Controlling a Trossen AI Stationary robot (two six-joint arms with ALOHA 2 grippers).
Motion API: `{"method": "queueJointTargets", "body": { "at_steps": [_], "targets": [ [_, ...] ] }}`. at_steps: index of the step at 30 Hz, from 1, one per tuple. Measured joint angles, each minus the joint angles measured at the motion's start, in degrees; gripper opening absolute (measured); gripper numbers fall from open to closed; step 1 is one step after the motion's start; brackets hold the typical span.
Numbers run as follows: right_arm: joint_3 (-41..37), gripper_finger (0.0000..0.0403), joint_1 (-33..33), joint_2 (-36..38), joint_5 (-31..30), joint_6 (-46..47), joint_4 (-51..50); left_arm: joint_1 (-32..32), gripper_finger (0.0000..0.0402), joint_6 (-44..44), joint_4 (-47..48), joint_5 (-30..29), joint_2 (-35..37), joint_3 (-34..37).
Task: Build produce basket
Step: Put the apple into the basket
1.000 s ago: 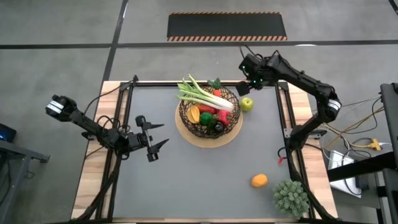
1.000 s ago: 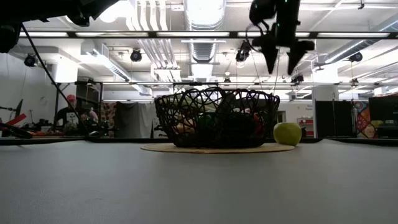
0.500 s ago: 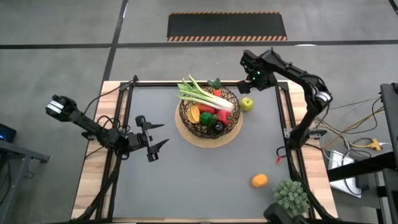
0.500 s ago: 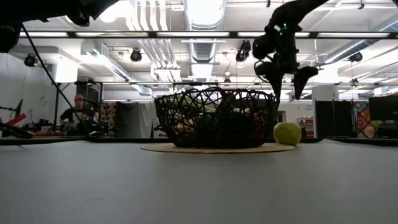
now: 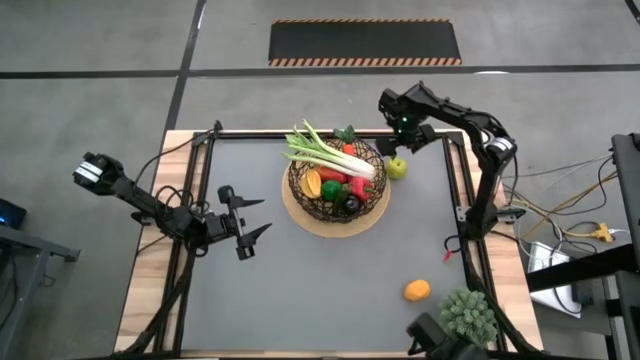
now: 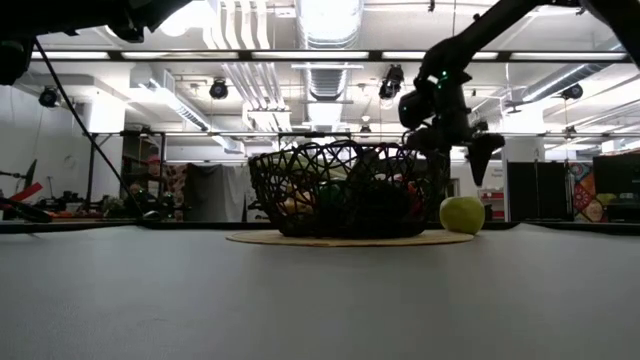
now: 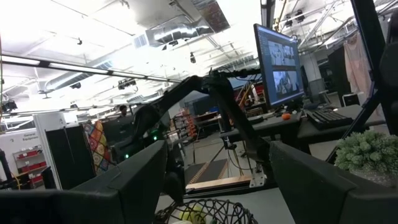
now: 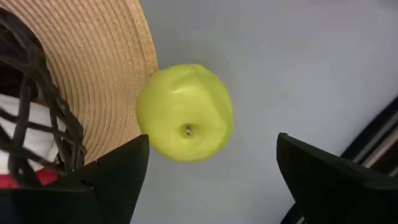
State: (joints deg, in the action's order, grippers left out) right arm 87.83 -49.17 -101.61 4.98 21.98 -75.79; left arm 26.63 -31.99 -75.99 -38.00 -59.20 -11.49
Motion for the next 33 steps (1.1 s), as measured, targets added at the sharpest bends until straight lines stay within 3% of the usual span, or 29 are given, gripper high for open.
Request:
{"method": "queueJointTargets", "body": {
  "at_steps": [33],
  "targets": [
    [-7.25, 0.0324, 2.73, -1.87, -0.05, 3.98, 8.59, 0.02, 0.0267, -0.02, 0.28, -0.11, -0.02, 0.24]
  ]
}}
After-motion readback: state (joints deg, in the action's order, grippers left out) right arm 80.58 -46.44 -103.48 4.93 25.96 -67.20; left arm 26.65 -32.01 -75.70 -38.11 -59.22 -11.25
